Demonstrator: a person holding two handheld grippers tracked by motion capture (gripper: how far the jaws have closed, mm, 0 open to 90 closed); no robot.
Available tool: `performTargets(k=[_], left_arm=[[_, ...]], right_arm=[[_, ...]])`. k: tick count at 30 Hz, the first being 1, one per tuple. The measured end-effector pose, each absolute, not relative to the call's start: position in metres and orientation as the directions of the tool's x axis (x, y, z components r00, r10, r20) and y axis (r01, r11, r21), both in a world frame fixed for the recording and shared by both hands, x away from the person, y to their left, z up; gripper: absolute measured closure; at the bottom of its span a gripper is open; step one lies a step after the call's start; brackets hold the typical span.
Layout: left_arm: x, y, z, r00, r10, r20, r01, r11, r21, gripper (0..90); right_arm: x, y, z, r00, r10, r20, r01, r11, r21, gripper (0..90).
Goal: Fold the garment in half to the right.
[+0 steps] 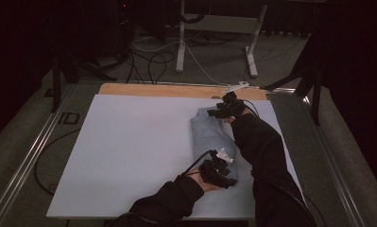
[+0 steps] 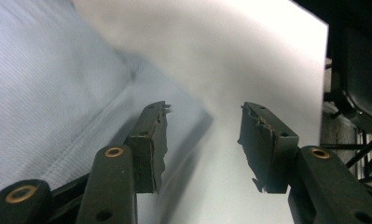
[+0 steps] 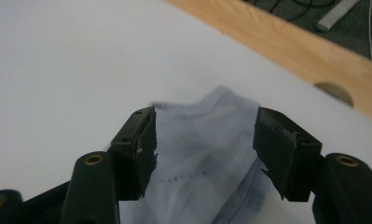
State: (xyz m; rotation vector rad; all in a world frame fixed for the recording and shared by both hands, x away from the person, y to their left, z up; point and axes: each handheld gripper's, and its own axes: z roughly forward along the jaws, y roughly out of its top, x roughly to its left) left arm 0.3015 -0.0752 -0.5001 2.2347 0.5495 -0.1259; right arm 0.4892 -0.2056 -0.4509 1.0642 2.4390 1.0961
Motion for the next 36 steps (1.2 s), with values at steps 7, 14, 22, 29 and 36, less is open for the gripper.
performTargets(k=[7, 14, 22, 29, 36], left_arm=[[0.299, -0.053, -0.494, 0.911, 0.343, -0.229, 0.386, -0.518, 0.763, 33.0], [0.299, -0.029, -0.492, 0.92, 0.352, -0.17, 0.332, -0.473, 0.816, 13.7], [0.296, -0.003, -0.483, 0.923, 0.371, -0.102, 0.277, -0.457, 0.845, 0.3], [0.292, 0.024, -0.478, 0.912, 0.399, -0.092, 0.282, -0.449, 0.848, 0.3], [0.289, 0.049, -0.481, 0.894, 0.438, -0.097, 0.308, -0.443, 0.842, 0.3]], right_arm=[[0.488, -0.209, -0.471, -0.673, 0.736, 0.069, 0.563, 0.451, 0.692, 38.1], [0.493, -0.213, -0.48, -0.632, 0.769, 0.091, 0.605, 0.417, 0.678, 37.3], [0.499, -0.213, -0.491, -0.612, 0.781, 0.127, 0.645, 0.4, 0.651, 36.2], [0.502, -0.211, -0.497, -0.616, 0.775, 0.143, 0.662, 0.41, 0.627, 57.0], [0.5, -0.207, -0.495, -0.624, 0.779, 0.063, 0.64, 0.463, 0.613, 87.8]])
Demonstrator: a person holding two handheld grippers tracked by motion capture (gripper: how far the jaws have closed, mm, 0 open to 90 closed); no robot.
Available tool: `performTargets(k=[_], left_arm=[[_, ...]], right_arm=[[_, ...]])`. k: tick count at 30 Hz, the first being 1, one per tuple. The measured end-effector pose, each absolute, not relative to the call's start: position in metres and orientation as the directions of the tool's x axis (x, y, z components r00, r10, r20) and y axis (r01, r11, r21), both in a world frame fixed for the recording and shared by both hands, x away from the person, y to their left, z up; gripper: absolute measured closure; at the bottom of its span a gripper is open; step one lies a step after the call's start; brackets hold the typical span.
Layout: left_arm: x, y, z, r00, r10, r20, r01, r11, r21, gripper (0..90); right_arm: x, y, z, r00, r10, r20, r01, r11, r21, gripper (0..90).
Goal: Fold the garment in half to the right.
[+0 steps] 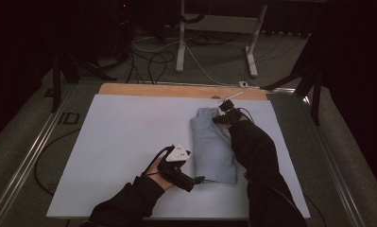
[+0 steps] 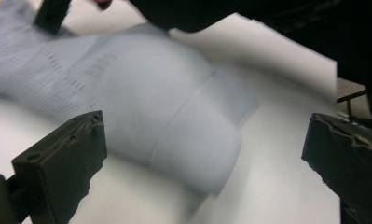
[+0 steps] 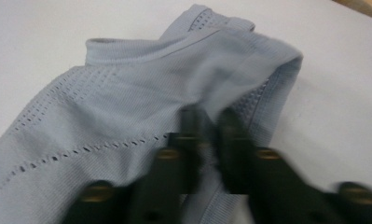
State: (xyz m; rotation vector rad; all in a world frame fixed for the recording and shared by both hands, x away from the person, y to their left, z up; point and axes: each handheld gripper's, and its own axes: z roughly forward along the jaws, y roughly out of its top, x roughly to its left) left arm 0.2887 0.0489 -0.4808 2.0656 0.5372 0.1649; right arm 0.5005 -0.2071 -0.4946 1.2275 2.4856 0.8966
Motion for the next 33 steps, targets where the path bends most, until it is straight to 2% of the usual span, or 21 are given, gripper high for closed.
performTargets(k=[5, 10, 16, 27, 33], left_arm=[[0.286, 0.073, -0.479, 0.872, 0.481, -0.091, 0.317, -0.415, 0.853, 0.3], [0.284, 0.094, -0.481, 0.848, 0.524, -0.077, 0.327, -0.404, 0.855, 0.3], [0.278, 0.123, -0.488, 0.821, 0.564, -0.084, 0.345, -0.375, 0.86, 0.4], [0.272, 0.148, -0.503, 0.79, 0.605, -0.099, 0.373, -0.345, 0.861, 0.4], [0.27, 0.151, -0.503, 0.798, 0.599, -0.071, 0.335, -0.343, 0.877, 0.4]], right_arm=[[0.499, -0.205, -0.489, -0.627, 0.778, 0.024, 0.628, 0.487, 0.608, 89.1], [0.496, -0.207, -0.478, -0.612, 0.791, -0.012, 0.599, 0.473, 0.645, 89.5], [0.495, -0.211, -0.475, -0.565, 0.821, -0.087, 0.6, 0.481, 0.64, 89.6], [0.502, -0.206, -0.503, -0.538, 0.84, -0.062, 0.672, 0.473, 0.57, 89.4], [0.503, -0.202, -0.511, -0.532, 0.844, -0.065, 0.679, 0.471, 0.563, 89.0]])
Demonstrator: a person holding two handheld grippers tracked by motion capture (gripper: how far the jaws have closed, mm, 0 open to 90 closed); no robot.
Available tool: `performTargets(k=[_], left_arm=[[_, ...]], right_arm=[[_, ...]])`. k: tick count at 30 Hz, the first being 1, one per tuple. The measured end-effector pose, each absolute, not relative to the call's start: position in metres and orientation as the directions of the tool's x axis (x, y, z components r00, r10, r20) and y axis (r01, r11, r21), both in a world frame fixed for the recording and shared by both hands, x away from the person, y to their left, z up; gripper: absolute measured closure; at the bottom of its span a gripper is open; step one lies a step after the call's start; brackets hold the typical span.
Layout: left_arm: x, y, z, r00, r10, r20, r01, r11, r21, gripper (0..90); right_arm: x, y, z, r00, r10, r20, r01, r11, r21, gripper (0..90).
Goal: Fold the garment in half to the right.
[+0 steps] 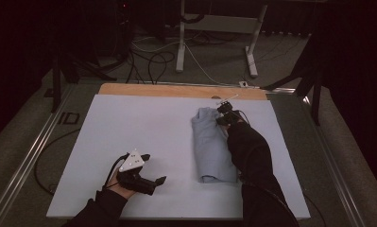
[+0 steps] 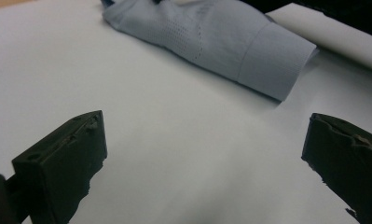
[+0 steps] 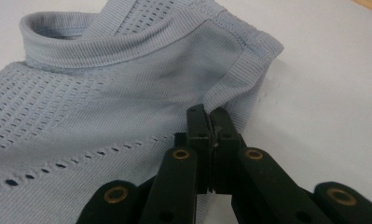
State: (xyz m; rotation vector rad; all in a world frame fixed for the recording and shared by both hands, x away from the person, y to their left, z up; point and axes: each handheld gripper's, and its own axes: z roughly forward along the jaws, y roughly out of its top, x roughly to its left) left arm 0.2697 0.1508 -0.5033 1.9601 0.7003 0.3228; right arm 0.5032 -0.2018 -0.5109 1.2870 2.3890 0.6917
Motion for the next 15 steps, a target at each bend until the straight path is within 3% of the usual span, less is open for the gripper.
performTargets(k=[5, 8, 12, 15], left_arm=[[0.27, 0.157, -0.501, 0.803, 0.594, -0.047, 0.301, -0.336, 0.892, 3.0], [0.27, 0.16, -0.5, 0.805, 0.59, -0.053, 0.296, -0.324, 0.899, 2.9], [0.27, 0.163, -0.497, 0.805, 0.592, -0.033, 0.275, -0.323, 0.905, 2.6], [0.272, 0.167, -0.497, 0.803, 0.594, -0.053, 0.291, -0.313, 0.904, 2.6]], right_arm=[[0.501, -0.201, -0.509, -0.543, 0.837, -0.076, 0.667, 0.484, 0.566, 86.9], [0.498, -0.2, -0.504, -0.546, 0.834, -0.078, 0.655, 0.484, 0.58, 81.2], [0.493, -0.2, -0.493, -0.564, 0.823, -0.066, 0.621, 0.476, 0.622, 69.1], [0.488, -0.198, -0.484, -0.582, 0.811, -0.052, 0.601, 0.472, 0.645, 54.6]])
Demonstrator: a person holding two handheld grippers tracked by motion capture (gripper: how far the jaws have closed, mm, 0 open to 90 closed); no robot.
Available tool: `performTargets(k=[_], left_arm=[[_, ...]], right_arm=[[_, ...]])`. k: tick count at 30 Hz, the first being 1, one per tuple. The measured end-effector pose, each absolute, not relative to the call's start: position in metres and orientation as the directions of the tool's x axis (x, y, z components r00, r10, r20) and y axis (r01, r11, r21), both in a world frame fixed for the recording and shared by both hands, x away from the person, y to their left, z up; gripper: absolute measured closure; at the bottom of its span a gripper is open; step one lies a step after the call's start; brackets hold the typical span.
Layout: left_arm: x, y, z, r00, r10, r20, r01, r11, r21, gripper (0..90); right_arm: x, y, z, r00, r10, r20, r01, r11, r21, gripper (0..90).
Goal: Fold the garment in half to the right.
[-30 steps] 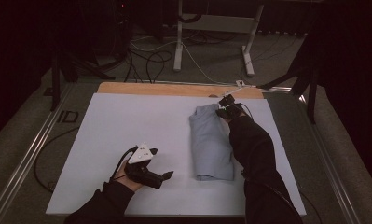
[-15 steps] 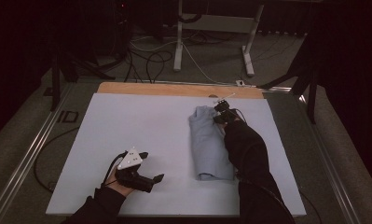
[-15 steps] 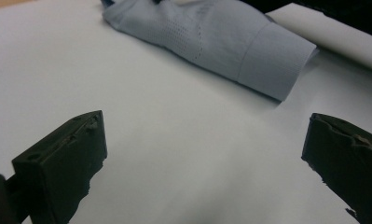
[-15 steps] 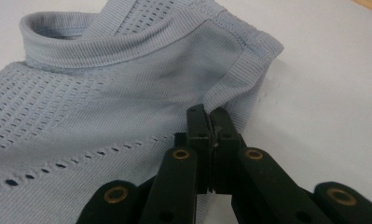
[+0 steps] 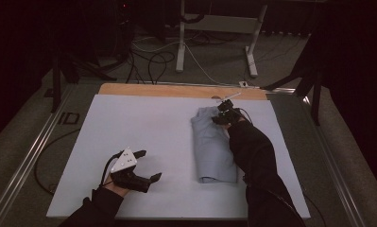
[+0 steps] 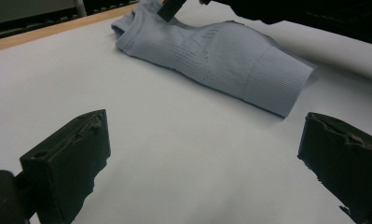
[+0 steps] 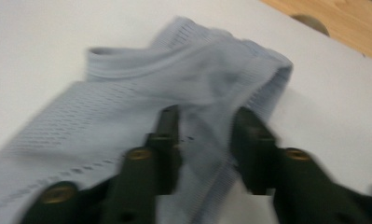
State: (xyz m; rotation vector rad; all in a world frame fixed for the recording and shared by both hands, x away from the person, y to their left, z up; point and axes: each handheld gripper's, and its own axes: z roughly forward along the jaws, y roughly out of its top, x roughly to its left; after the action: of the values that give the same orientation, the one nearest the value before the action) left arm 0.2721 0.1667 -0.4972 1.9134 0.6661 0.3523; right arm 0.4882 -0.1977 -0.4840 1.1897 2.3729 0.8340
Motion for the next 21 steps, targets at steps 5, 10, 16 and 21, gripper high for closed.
performTargets(k=[5, 10, 16, 21], left_arm=[[0.275, 0.172, -0.498, 0.795, 0.603, -0.064, 0.307, -0.309, 0.9, 2.0], [0.276, 0.178, -0.497, 0.793, 0.606, -0.069, 0.313, -0.308, 0.898, 2.0], [0.277, 0.184, -0.496, 0.788, 0.61, -0.082, 0.329, -0.304, 0.894, 1.8], [0.277, 0.189, -0.494, 0.787, 0.612, -0.077, 0.324, -0.304, 0.896, 1.7]], right_arm=[[0.481, -0.194, -0.475, -0.61, 0.792, -0.023, 0.576, 0.464, 0.673, 31.8], [0.474, -0.192, -0.468, -0.643, 0.765, 0.037, 0.56, 0.436, 0.705, 14.1], [0.467, -0.187, -0.461, -0.678, 0.73, 0.084, 0.548, 0.427, 0.719, 9.2], [0.461, -0.183, -0.455, -0.695, 0.716, 0.072, 0.526, 0.438, 0.729, 9.3]])
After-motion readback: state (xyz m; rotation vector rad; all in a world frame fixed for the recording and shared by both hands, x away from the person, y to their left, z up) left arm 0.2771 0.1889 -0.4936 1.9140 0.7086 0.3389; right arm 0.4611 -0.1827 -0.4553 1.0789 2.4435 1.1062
